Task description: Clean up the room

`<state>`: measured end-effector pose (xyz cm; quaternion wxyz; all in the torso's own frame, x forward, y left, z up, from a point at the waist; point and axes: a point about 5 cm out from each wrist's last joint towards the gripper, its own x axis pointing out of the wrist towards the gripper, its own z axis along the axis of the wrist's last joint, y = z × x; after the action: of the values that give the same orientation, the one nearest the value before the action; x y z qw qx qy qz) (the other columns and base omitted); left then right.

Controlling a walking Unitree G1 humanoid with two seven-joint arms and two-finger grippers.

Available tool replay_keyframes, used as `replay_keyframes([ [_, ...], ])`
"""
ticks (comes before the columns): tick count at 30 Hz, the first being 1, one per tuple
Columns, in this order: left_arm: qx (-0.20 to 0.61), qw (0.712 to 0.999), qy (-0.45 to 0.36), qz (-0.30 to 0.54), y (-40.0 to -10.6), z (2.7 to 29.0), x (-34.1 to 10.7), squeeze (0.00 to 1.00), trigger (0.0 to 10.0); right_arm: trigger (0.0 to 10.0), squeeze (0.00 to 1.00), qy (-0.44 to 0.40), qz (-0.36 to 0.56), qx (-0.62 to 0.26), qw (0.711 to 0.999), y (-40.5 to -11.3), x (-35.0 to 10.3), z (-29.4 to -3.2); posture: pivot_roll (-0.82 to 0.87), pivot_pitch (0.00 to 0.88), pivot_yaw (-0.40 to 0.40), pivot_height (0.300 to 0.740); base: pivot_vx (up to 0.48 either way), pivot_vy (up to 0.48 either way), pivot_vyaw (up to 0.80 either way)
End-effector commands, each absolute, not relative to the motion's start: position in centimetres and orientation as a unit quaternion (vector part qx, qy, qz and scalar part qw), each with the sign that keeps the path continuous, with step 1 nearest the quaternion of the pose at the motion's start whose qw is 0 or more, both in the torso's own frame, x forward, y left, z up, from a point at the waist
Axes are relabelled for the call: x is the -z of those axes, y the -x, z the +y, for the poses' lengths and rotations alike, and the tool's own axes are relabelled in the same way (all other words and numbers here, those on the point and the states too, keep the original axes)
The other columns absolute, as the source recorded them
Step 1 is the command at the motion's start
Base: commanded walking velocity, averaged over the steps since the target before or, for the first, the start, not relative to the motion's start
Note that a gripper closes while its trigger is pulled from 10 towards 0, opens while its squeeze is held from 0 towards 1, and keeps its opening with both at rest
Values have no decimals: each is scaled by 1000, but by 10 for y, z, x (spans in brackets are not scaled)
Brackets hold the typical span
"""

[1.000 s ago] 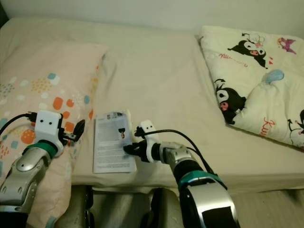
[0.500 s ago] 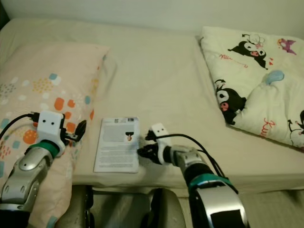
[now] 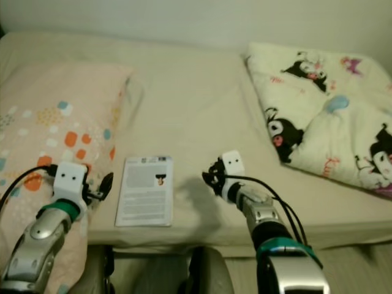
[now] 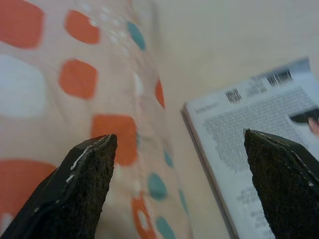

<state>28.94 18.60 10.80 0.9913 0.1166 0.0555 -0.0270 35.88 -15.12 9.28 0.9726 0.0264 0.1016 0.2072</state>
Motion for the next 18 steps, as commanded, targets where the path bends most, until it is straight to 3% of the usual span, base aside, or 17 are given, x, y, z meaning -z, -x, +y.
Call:
replay_keyframes([
  [1, 29, 989, -126, 72, -284, 184, -97, 0, 10000, 10000, 0, -46, 100, -186, 976, -353, -86, -155, 158, 39, -118, 593, 0, 0, 0],
  [3, 43, 988, -130, 77, -283, 175, -91, 0, 10000, 10000, 0, -58, 81, -141, 985, -338, -73, -146, 133, 0, -86, 593, 0, 0, 0],
  [9, 62, 987, -126, 78, -291, 163, -90, 0, 10000, 10000, 0, -61, 81, -78, 992, -323, -57, -148, 120, 0, -46, 593, 0, 0, 0],
  [11, 84, 986, -125, 77, -303, 154, -91, 0, 10000, 10000, 0, -59, 83, -40, 994, -318, -52, -154, 80, 0, 49, 593, 0, 0, 0],
  [18, 108, 982, -142, 60, -316, 141, -95, 0, 10000, 10000, 0, -56, 88, 32, 994, -303, -46, -164, 85, 0, 70, 593, 0, 0, 0],
])
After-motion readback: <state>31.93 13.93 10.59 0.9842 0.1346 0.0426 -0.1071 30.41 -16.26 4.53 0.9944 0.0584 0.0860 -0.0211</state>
